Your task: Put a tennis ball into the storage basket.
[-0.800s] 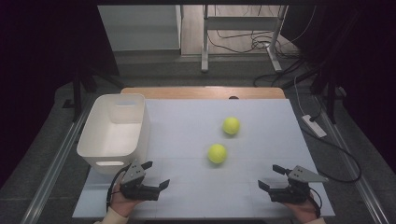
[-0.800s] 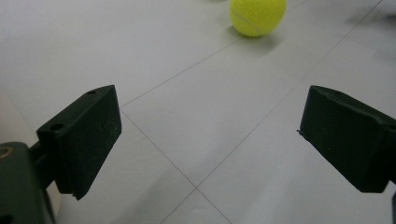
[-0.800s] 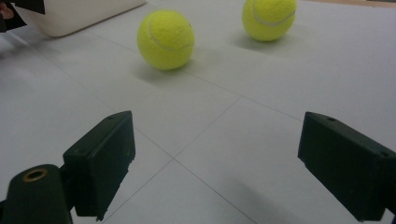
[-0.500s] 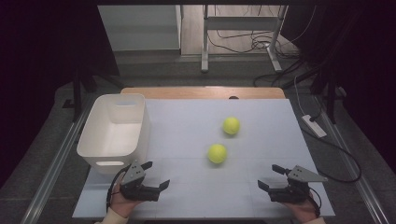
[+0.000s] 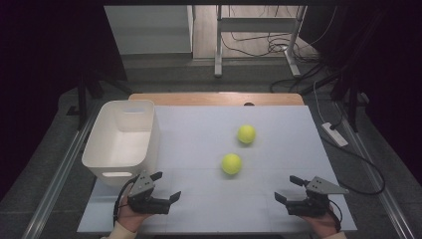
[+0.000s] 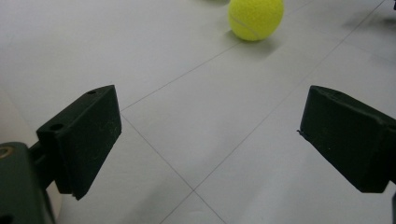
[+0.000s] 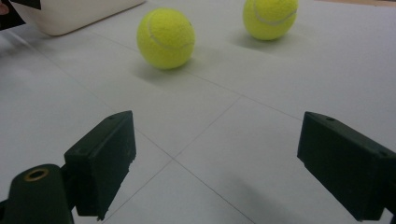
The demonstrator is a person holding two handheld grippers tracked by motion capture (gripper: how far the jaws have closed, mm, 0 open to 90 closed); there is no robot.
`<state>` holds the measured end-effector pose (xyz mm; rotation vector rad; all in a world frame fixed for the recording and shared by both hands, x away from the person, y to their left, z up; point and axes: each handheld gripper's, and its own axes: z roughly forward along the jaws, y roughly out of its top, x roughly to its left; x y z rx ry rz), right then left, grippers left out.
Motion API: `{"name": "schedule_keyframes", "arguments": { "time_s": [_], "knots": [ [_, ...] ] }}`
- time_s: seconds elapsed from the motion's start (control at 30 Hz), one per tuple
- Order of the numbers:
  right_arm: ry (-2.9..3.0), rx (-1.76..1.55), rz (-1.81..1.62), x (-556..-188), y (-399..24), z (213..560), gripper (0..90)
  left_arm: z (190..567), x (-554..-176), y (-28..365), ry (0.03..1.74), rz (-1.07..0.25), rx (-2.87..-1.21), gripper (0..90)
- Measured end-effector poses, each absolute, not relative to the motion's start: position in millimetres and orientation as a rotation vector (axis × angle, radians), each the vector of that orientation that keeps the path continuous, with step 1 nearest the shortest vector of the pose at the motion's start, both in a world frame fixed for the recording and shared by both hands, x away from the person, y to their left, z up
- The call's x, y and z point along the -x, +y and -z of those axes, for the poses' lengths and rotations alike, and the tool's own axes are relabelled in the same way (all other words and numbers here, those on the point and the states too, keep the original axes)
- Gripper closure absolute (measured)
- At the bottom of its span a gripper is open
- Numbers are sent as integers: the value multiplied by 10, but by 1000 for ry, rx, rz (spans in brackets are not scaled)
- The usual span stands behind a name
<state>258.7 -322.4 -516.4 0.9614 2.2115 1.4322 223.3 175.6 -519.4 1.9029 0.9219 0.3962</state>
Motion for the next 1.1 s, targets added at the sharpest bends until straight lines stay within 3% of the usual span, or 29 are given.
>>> {"name": "schedule_keyframes", "arguments": {
  "time_s": [1.1],
  "knots": [
    [2211, -958, -1429, -2609, -3211, 5159, 120, 4998, -2324, 1500, 902, -382, -1918, 64]
  ]
}}
